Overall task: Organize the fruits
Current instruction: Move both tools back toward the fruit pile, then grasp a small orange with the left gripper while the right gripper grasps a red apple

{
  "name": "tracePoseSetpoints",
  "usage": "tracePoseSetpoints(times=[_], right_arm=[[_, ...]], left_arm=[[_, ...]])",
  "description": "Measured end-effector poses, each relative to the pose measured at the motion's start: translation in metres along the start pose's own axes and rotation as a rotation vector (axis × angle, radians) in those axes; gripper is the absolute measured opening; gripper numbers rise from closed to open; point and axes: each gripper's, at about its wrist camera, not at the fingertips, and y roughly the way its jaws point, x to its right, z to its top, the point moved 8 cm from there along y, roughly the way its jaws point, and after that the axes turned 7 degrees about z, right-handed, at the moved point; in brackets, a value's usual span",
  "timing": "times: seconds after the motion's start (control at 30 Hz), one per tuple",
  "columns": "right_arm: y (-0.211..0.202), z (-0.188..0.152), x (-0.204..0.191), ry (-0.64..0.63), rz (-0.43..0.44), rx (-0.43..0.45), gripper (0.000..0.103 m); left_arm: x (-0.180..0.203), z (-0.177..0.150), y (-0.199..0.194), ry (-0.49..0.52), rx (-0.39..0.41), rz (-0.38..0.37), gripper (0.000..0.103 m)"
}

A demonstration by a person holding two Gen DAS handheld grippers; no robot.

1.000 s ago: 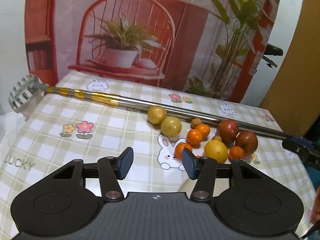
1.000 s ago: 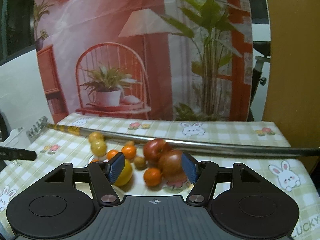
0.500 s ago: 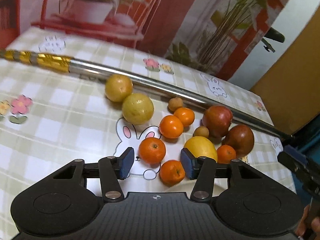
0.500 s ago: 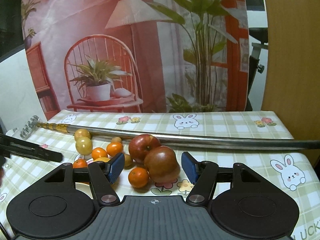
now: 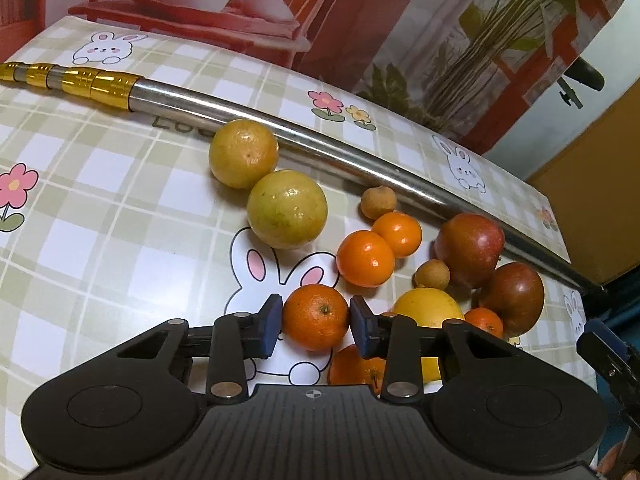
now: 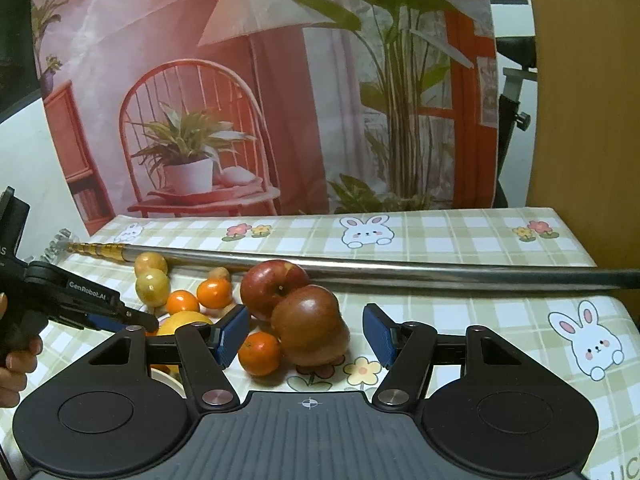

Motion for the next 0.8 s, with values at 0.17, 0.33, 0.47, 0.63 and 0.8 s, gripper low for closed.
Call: tracePoseSetpoints(times=[0.17,0.33,0.47,0.63,0.8], right_arm=[[0.003,-0.004,0.006,0.017,0.000,-0.010,0.059],[0.009,-0.007,0.013,0.032,0.010,-0.012,0.059],[0.021,-0.005,0.022,0.059,0.022,-0.013,0.059],[0.045,-0.006,0.031,0.102,0.052,-0.046,0.060],[0.064,-0.007,0.033,0.159,0.082,-0.061,0.065]], left_arm=[[0.001,-0.001,-0.012,0.048,0.048,0.020,0.038],[0.004,0.001,-0.035,0.069,0.113,0.008,0.038],[0.008,-0.002,-0.054,0.103,0.160,0.004,0.038],[0.013,-0.009,-0.072,0.142,0.195,-0.007,0.038],[0.017,-0.014,-0.077,0.159,0.201,-0.020,0.038]])
